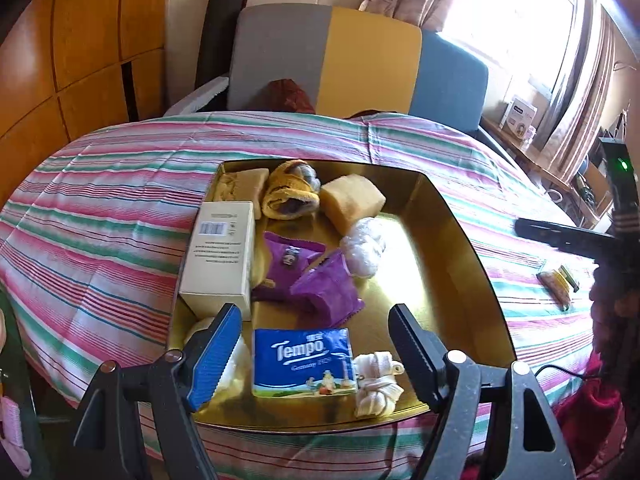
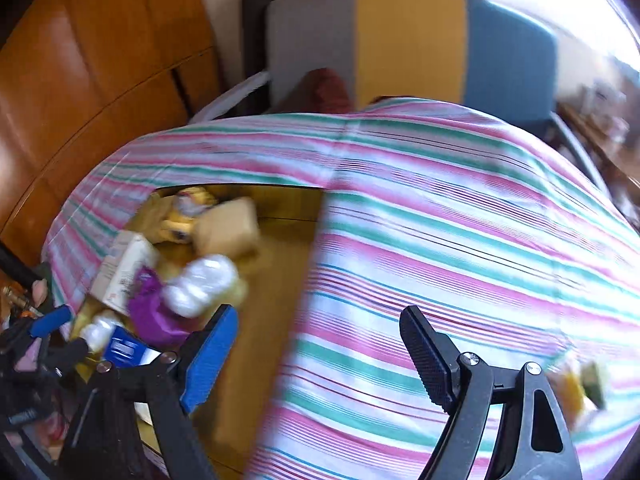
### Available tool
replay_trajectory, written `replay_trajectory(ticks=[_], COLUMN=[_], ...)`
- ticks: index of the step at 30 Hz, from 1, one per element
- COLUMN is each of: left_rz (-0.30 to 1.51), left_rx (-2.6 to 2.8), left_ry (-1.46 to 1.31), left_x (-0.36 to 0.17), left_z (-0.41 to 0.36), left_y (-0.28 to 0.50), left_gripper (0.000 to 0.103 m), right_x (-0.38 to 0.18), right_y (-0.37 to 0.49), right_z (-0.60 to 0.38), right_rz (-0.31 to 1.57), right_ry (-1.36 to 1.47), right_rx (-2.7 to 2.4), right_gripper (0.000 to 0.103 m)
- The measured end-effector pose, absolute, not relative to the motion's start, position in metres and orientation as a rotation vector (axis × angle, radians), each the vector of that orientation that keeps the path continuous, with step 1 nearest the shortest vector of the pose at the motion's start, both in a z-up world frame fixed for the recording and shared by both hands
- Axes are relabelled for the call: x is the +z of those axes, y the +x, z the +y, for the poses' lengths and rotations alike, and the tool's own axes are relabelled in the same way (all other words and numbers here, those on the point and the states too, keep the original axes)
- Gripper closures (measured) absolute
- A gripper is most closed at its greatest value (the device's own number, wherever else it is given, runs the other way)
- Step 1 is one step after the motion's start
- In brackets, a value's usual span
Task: Organize objects
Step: 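Carry the white plastic bag into the tray and open the right gripper, then reach the left gripper to the WEIDAN snack bag and grasp it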
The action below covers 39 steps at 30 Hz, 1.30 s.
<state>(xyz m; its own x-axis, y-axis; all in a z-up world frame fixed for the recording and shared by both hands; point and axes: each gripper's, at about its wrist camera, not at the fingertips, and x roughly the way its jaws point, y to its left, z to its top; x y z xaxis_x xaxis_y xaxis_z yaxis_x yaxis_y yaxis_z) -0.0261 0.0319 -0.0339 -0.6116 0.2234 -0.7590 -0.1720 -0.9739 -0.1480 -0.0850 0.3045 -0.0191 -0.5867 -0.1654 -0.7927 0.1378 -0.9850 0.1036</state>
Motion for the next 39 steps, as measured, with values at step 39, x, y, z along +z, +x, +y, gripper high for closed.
replay_trajectory(ticks=[39], left_rz=[-0.014], left_rx=[1.707], left_ry=[-1.582], left_x=[-0.097], left_z=[0.423], left_y=[-0.09], left_gripper=[0.049], right_x=[-0.051], right_y=[0.013], right_z=[0.595], right_rz=[-1.506], right_ry=[1.108], right_rx=[-3.062], right_gripper=[0.017])
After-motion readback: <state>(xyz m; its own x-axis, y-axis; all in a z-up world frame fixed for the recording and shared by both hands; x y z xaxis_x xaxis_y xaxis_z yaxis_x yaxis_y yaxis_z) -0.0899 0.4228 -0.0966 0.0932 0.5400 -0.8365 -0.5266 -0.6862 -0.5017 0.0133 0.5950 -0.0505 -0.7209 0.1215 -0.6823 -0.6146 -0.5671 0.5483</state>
